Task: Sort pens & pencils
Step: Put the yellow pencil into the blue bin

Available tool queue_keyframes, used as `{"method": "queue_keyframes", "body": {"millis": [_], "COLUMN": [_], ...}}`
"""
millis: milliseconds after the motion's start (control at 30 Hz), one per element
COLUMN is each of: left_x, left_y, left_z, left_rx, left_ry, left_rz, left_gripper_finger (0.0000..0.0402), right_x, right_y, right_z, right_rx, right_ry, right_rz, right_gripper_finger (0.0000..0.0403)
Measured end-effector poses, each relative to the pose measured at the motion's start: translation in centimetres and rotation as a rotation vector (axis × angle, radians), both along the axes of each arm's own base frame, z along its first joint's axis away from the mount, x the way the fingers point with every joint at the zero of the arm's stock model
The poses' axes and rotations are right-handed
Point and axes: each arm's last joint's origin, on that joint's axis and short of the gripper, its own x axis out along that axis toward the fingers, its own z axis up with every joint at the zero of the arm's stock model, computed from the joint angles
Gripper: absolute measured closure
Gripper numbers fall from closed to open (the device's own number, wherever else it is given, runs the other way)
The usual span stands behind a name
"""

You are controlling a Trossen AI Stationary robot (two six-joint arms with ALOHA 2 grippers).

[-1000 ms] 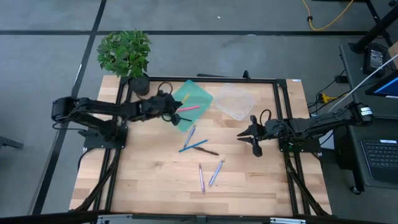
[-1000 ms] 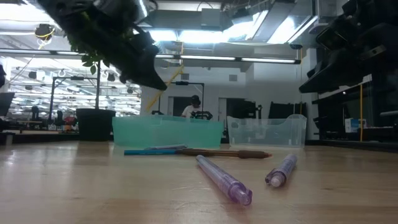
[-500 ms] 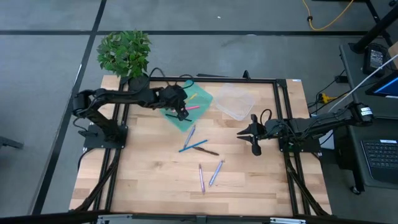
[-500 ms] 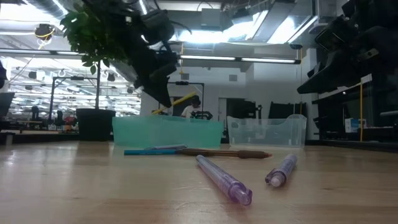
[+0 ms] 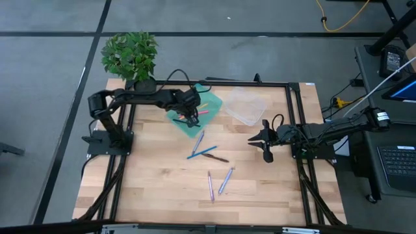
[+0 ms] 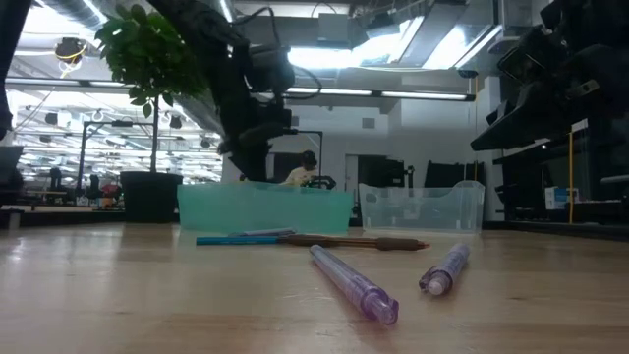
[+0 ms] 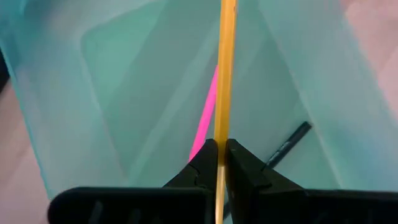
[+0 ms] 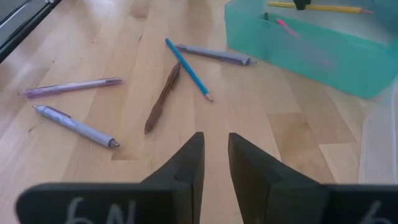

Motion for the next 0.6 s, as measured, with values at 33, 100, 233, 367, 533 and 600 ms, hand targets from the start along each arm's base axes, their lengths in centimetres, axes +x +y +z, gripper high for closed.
{"method": "queue_keyframes", "body": {"millis": [33, 100, 233, 367, 533, 600], "left_x": [-0.05, -0.08, -0.30, -0.52, -0.43, -0.42], "left_y": [0.13, 0.34, 0.59, 0.54, 0.47, 0.45], "left_z": [-0.15, -0.20, -0.27, -0.37, -0.35, -0.35], "left_rx": [-0.001, -0.006, -0.041, -0.048, -0.040, -0.041], "left_ry": [0.009, 0.005, 0.005, 0.031, 0.030, 0.029], "left_rz": [-0.001, 0.000, -0.004, -0.013, -0.030, -0.029], "left_gripper_finger": [0.0390, 0.0390, 0.0390, 0.0390, 0.0387, 0.0378], "right_x": [0.00, 0.00, 0.00, 0.00, 0.00, 0.00], "right_y": [0.00, 0.00, 0.00, 0.00, 0.00, 0.00], "right_z": [0.00, 0.00, 0.00, 0.00, 0.00, 0.00], "right_rx": [0.000, 0.000, -0.001, -0.002, -0.001, -0.001], "right_ry": [0.000, 0.000, 0.000, 0.000, 0.000, 0.000], "right_rz": [0.000, 0.000, 0.001, 0.001, 0.000, 0.000], "right_gripper_finger": [0.0328, 0.0328, 0.0328, 0.0328, 0.0328, 0.0328]}}
